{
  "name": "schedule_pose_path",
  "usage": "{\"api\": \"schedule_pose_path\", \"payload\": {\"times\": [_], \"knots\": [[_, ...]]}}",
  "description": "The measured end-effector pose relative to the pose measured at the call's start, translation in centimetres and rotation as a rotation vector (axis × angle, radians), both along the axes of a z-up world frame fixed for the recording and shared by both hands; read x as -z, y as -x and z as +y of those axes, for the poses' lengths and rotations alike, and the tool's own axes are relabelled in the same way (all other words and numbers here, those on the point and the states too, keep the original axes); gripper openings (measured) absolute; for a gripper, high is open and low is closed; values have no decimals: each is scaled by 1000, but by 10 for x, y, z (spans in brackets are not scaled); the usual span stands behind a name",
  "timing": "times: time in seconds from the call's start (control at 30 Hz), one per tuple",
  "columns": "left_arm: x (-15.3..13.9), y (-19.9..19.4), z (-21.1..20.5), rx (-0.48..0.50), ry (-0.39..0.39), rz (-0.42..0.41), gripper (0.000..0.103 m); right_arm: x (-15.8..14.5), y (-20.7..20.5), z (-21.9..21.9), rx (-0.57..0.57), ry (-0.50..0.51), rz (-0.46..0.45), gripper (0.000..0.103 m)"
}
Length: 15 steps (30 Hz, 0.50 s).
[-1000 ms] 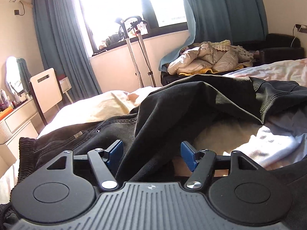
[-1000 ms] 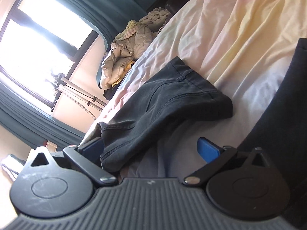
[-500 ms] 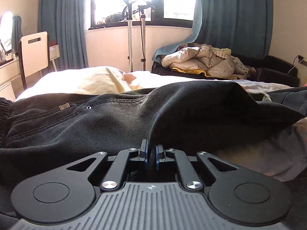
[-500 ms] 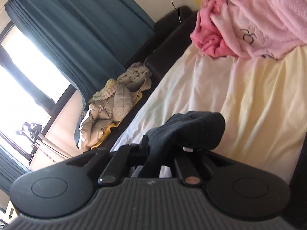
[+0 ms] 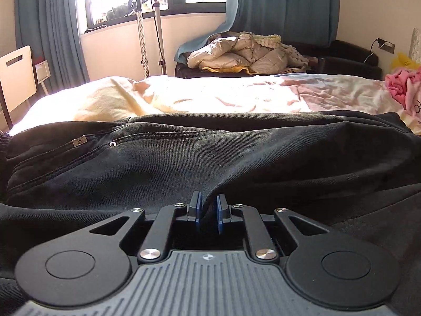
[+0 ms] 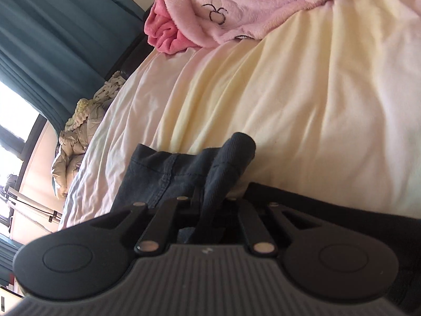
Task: Fold clothes
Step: 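Pinch the trouser fabric with the left gripper while the right gripper pinches the hem, then open both grippers and lift them off the folded trousers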
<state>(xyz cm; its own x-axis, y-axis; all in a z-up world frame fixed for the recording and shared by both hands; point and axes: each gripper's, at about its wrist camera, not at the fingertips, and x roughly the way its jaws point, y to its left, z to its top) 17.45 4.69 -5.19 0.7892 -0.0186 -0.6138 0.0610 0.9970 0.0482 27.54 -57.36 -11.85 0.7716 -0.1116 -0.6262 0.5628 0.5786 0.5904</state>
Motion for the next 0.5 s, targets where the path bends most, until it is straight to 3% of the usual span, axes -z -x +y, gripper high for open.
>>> {"api": "schedule_pose_path", "payload": {"times": [0.07,0.13,0.2,0.27,0.3,0.5], "knots": [[1,-2,0,-20,17,0,16,-13,-6,9,-55,98,41,11],[2,-4,1,-38,33,-1,21,-28,-6,20,-109,210,74,21],[0,-3,0,-46,47,-5,33,-44,-3,33,-165,332,92,40],[-4,0,0,-61,59,-8,60,-57,4,46,-215,422,108,42],[-6,2,-1,-71,62,-7,65,-64,10,53,-231,448,102,43],[-23,30,-6,-94,111,-20,76,-106,55,96,-325,557,45,51]]}}
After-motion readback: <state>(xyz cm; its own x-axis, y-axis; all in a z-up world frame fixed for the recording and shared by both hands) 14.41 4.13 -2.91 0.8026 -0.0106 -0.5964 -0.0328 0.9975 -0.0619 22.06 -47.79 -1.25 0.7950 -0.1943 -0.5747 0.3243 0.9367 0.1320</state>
